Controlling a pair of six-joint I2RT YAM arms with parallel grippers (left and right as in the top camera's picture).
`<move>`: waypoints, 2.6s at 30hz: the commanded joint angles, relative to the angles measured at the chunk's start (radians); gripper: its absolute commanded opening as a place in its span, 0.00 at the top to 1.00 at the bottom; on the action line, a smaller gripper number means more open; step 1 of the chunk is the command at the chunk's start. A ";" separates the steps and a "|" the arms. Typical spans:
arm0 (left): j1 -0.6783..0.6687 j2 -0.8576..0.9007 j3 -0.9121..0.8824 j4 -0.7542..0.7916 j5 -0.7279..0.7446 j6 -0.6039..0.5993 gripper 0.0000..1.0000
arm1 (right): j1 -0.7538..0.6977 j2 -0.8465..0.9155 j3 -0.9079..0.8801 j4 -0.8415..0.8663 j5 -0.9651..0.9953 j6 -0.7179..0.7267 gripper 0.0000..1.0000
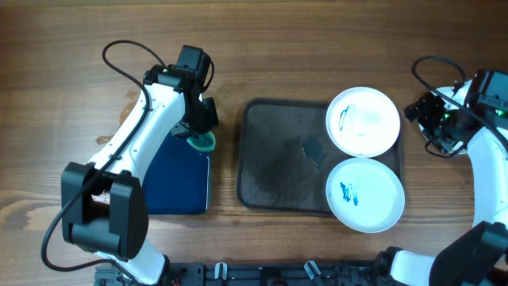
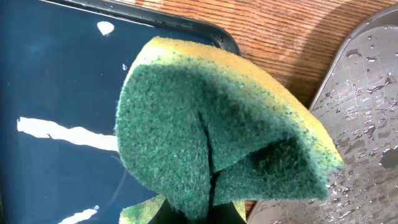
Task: Clean dirty plates on tray and stack at the side
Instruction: 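Move the right gripper back toward the upper white plate, then grip the upper plate's rim with the right gripper and tilt it, then scrub the tilted plate with the sponge in the left gripper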
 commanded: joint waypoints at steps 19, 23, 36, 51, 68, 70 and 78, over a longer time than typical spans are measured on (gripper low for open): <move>0.003 -0.022 0.016 0.013 -0.006 0.012 0.96 | 0.014 0.330 -0.008 0.113 -0.208 -0.259 0.50; 0.003 -0.022 0.016 0.013 -0.006 0.012 0.96 | 0.016 0.362 -0.008 0.143 -0.201 -0.251 0.59; 0.003 -0.022 0.016 -0.005 -0.006 0.011 0.96 | 0.039 0.483 -0.009 0.190 -0.206 -0.233 0.95; -0.002 -0.022 0.016 0.019 0.192 0.028 0.96 | 0.444 0.463 0.014 0.116 0.036 -0.124 0.96; -0.342 0.213 0.016 0.527 0.628 -0.227 0.96 | 0.452 0.404 0.014 0.116 0.068 -0.152 0.96; -0.348 0.262 0.016 0.595 0.646 -0.276 0.96 | 0.452 0.404 0.014 0.118 0.068 -0.151 0.95; -0.348 0.415 0.016 0.797 0.645 -0.447 0.96 | 0.452 0.404 0.014 0.116 0.068 -0.150 0.95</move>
